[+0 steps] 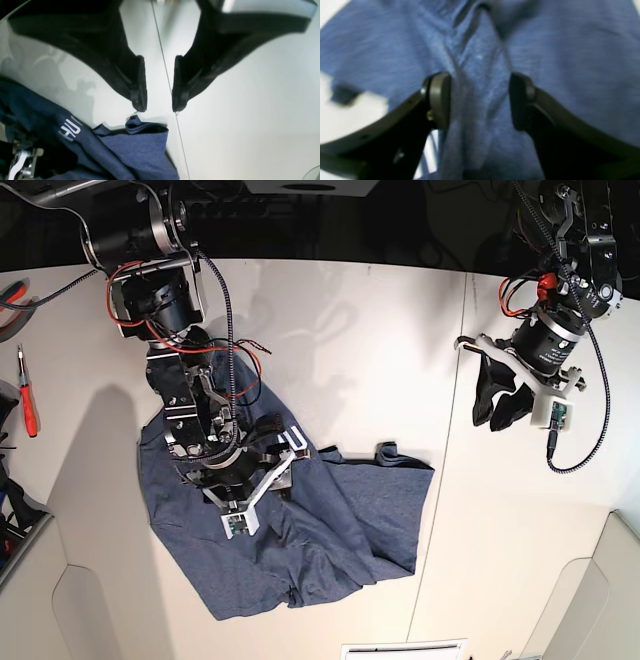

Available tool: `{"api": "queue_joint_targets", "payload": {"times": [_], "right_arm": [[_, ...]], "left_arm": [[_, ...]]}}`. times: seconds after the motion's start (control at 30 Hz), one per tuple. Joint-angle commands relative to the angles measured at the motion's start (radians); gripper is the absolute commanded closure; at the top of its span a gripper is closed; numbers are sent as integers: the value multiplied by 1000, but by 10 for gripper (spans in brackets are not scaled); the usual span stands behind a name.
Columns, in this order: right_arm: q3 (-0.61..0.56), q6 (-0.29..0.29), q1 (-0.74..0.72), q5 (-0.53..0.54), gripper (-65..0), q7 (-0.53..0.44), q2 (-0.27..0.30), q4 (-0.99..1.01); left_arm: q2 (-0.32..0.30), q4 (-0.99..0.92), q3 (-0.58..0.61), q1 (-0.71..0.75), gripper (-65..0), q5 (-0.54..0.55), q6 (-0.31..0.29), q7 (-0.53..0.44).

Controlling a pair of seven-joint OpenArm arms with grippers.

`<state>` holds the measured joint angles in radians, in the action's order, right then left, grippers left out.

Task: Layout the t-shirt on the table in an organized manner, then fold the t-shirt properly
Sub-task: 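Grasp the shirt body with the right gripper and lift it to unfold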

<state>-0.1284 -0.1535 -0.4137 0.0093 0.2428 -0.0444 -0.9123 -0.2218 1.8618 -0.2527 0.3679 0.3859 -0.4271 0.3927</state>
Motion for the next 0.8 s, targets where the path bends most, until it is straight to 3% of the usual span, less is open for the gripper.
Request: {"api": "queue_joint_targets", "payload": {"times": [0.0,0.27,0.43,0.57,0.67,0.77], "right_arm": [[2,34,-32,-14,-340,-31,-3,-34],[2,158,-26,-70,-340,-35,-3,-52],[2,200,-26,-111,-340,-54,-2,-62],[2,194,-26,-110,-321,-53,-2,-107],[2,145,-26,-95,-295,-48,-3,-160],[2,139,-26,-96,-295,-28,-3,-206]], "left_arm": [[-8,15,-4,-6,-211,13,-3,-26],[-8,15,-4,-6,-211,13,-3,-26],[-8,15,-4,-6,-211,14,-3,-26],[-8,15,-4,-6,-211,13,-3,-26],[-8,15,-4,-6,-211,13,-3,-26],[-8,15,-4,-5,-211,13,-3,-26]]}}
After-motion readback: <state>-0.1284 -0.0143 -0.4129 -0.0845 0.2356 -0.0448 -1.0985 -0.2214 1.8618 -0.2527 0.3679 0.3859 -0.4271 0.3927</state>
